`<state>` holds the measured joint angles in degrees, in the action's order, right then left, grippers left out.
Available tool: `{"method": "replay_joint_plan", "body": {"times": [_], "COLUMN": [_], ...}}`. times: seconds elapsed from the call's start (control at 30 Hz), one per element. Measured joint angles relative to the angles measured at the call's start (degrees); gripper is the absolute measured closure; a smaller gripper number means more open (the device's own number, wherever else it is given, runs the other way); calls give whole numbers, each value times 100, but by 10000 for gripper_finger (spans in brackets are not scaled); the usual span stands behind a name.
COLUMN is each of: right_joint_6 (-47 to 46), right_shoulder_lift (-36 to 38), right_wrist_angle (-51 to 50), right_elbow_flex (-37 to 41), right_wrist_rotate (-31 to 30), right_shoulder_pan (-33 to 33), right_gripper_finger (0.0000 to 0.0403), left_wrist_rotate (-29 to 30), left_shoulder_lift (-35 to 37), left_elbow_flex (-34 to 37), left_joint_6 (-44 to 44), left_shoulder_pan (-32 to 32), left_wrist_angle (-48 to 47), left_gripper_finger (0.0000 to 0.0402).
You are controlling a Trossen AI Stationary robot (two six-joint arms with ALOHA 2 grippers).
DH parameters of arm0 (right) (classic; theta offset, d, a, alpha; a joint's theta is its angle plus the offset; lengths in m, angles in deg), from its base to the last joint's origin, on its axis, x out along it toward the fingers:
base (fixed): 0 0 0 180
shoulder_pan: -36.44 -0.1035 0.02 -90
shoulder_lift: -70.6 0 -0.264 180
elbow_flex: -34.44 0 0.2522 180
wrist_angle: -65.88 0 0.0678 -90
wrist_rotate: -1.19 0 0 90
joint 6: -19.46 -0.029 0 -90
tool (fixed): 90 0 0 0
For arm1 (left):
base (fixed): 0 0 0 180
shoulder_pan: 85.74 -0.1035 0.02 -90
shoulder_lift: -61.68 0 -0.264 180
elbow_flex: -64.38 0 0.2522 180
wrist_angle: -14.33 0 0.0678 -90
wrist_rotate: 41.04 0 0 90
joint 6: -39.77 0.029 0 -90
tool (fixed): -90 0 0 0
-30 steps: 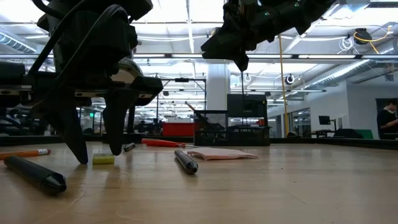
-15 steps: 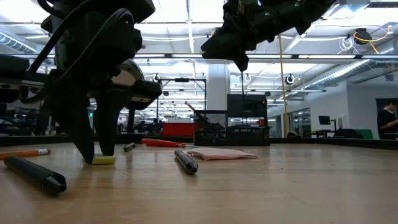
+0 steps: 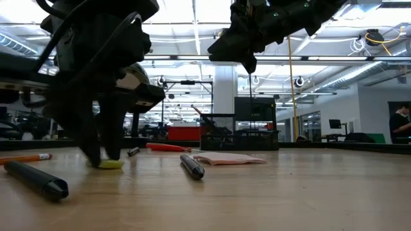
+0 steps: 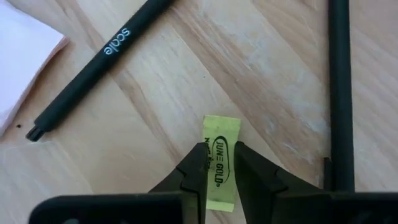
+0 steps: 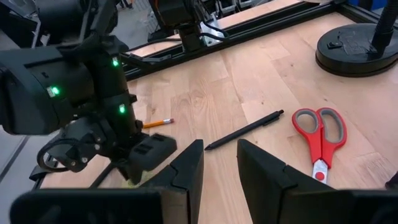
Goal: Pick and place office supplies into organizer
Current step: Put the green eraser into the black desk organizer, then put the yellow eraser into the black desk organizer
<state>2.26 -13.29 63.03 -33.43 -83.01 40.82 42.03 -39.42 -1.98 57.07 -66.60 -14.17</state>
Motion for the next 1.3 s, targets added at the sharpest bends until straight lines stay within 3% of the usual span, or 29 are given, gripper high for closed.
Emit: {"method": "replay_joint_plan", "body": {"times": [0.13, 0.57, 1.0, 1.3], "right_joint_6": [16, 219, 318, 559], "right_shoulder_lift": [-2, -2, -2, 273], "right_wrist_angle": [-13, -105, -110, -403], "right_elbow_flex": [0, 0, 0, 0], "right_wrist_rotate": [0, -7, 1, 20], "right_shoulder_pan": [0, 12, 300, 566], "right_gripper_finger": [314, 314, 314, 314], "left_wrist_rotate": [469, 642, 1354, 1645], "left_shoulder_lift": [169, 323, 323, 566], "left_elbow_flex": [10, 1, -1, -10], "left_joint_6": [-7, -570, -597, -2008], "left_shoulder_pan": [-33, -164, -416, -937], "left_wrist_angle": [-43, -76, -367, -13], "left_gripper_finger": [335, 335, 335, 335]}}
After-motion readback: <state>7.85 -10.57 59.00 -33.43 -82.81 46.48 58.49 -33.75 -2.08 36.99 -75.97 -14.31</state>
